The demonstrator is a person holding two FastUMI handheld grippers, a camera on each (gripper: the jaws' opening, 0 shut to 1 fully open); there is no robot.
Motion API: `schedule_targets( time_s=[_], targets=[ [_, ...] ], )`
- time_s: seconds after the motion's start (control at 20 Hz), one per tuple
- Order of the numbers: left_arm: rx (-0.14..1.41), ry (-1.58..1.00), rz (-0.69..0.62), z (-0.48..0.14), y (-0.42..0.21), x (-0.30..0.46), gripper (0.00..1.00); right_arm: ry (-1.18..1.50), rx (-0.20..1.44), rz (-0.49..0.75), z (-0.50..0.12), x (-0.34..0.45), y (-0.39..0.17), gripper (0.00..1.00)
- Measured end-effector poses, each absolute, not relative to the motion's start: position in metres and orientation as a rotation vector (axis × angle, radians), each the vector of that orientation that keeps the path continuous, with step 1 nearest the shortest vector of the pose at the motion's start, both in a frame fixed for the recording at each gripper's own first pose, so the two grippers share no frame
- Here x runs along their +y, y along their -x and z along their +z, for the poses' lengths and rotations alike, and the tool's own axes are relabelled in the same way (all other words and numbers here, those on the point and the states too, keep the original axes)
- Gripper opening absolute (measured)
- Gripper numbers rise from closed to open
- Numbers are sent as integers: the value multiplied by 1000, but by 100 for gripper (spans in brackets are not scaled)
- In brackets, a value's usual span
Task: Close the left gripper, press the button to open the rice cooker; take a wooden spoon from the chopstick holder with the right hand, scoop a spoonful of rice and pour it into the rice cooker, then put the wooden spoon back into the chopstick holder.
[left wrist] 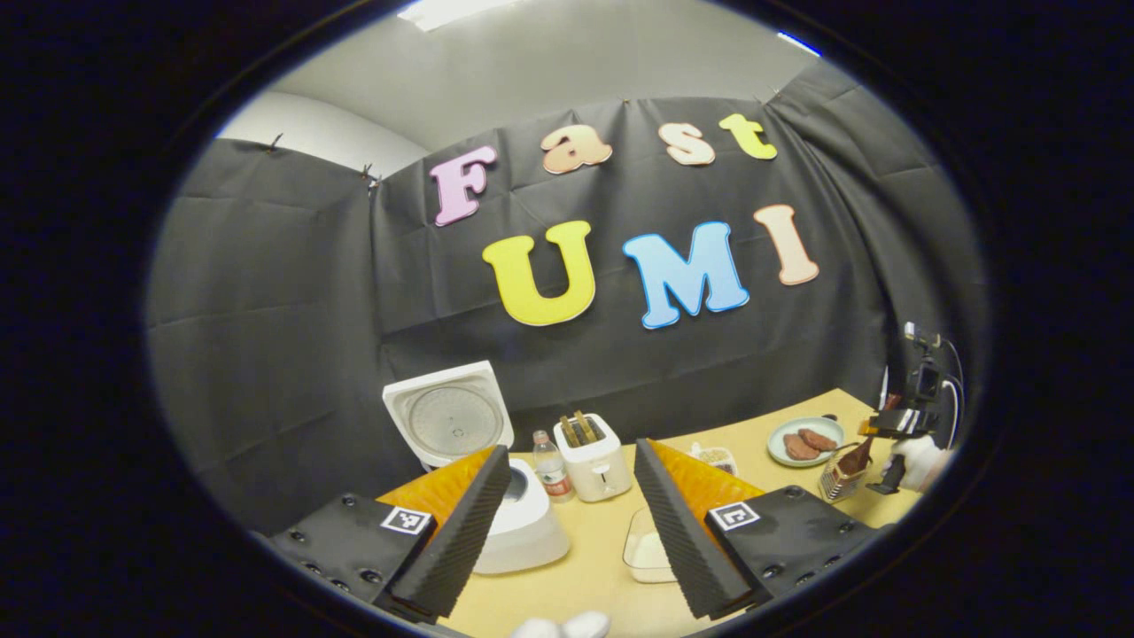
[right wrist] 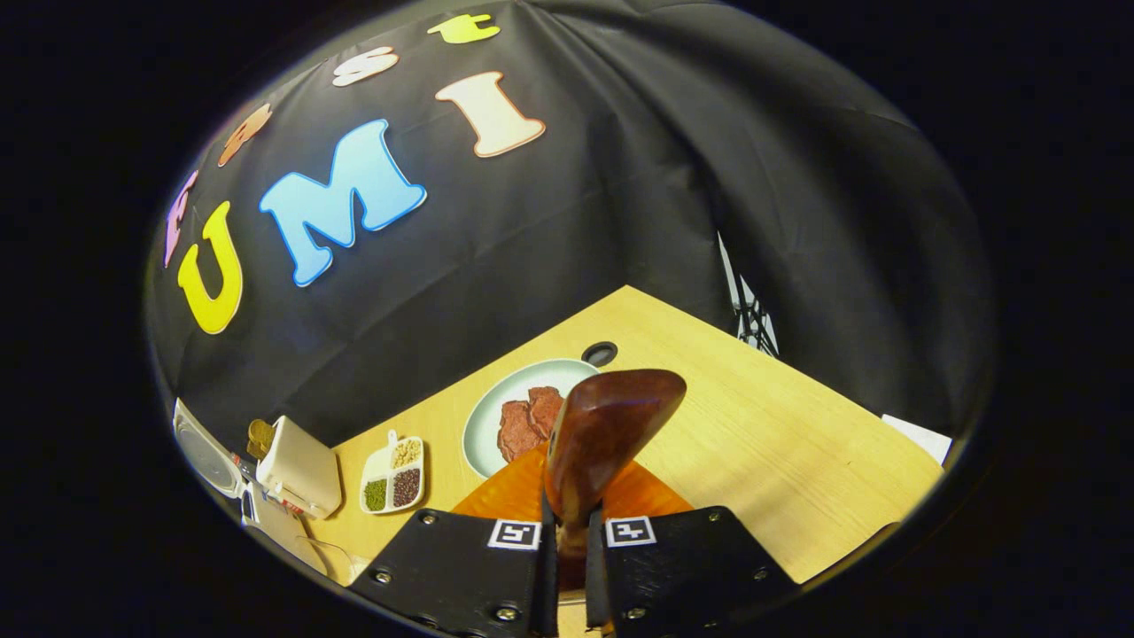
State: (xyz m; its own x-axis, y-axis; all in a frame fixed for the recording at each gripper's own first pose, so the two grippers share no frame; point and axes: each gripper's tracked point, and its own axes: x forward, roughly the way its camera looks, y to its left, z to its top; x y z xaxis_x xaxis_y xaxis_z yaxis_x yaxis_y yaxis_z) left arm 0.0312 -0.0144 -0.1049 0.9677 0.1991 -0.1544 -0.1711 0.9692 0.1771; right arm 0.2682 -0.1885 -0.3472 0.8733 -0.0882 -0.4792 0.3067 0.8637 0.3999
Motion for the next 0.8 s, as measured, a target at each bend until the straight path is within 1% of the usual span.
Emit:
schedule_targets(
  time_s=[0.25, 0.4, 0.45, 0.5, 0.65, 0.75, 0.8],
  targets=[
    [174, -166, 193, -104, -30, -19, 100, -507, 481, -213, -351, -190, -267, 12],
    [172, -166, 174, -105, -29, -22, 100, -423, 483, -227, -349, -195, -262, 17],
    [175, -166, 174, -105, -28, -22, 100, -392, 474, -236, -344, -200, -260, 12],
    [173, -164, 174, -104, -27, -20, 98, -367, 469, -238, -339, -202, -258, 39],
    [167, -161, 179, -102, -25, -14, 100, -295, 393, -263, -303, -214, -245, 99],
    [162, -162, 184, -100, -25, -7, 100, -259, 348, -242, -269, -212, -231, 99],
    [160, -160, 189, -99, -25, -3, 98, -244, 314, -232, -246, -210, -227, 99]
  ],
)
